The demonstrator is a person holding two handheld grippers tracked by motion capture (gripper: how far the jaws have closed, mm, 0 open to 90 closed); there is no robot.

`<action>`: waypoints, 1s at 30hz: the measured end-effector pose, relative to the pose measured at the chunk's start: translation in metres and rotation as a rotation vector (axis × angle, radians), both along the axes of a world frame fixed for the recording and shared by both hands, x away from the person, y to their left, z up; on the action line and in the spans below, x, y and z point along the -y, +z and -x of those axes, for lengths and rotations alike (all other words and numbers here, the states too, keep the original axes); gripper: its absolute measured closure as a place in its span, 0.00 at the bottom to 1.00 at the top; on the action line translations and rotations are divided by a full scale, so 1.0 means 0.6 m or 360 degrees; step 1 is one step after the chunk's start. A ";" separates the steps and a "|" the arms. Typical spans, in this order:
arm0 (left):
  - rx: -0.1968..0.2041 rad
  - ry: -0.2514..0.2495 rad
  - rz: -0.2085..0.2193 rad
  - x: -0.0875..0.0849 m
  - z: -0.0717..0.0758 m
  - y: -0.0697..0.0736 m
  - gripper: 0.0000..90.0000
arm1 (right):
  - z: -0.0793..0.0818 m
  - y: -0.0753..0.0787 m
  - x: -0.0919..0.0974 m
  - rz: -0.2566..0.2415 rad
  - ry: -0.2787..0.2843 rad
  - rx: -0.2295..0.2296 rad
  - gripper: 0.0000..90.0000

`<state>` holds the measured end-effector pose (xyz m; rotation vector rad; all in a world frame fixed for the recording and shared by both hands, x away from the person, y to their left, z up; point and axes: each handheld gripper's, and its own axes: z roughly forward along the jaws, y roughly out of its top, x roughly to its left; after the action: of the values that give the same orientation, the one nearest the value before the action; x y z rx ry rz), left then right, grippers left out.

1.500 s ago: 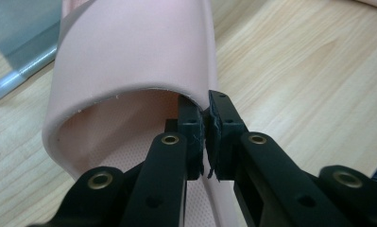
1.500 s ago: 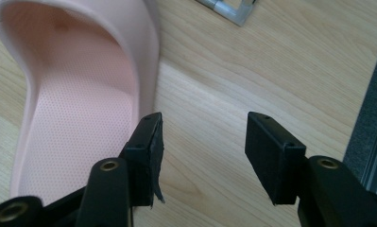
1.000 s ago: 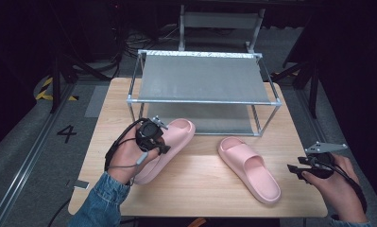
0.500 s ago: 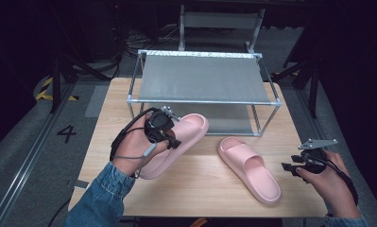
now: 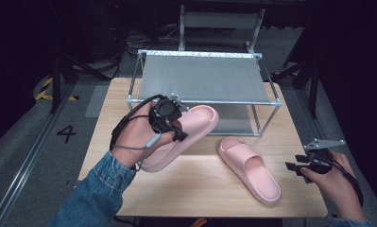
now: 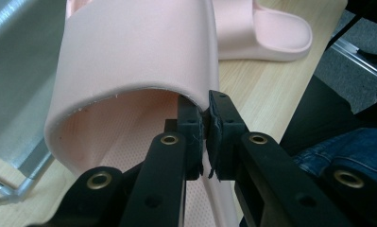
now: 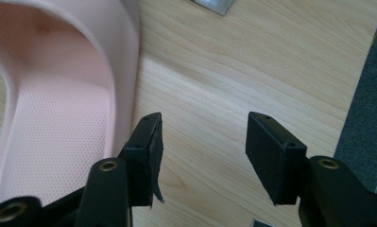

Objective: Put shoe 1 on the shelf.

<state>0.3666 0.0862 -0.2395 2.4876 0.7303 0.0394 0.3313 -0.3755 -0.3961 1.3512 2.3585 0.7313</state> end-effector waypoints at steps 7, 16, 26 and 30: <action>0.0028 -0.0012 -0.0003 0.006 -0.008 0.026 0.94 | 0.005 0.004 0.006 -0.0019 -0.0014 0.0015 0.53; 0.0053 0.0064 0.0035 0.012 -0.049 0.044 0.94 | 0.011 0.010 0.016 -0.0040 -0.0037 0.0029 0.53; 0.0084 0.0182 0.0038 0.027 -0.119 0.057 0.94 | 0.010 0.009 0.021 -0.0039 -0.0039 0.0034 0.53; 0.0085 0.0224 0.0025 0.029 -0.139 0.062 0.94 | 0.010 0.010 0.023 -0.0045 -0.0043 0.0034 0.53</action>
<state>0.4498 0.0687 -0.2020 2.4068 0.8783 0.1498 0.3251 -0.3893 -0.3904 1.3772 2.3171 0.7705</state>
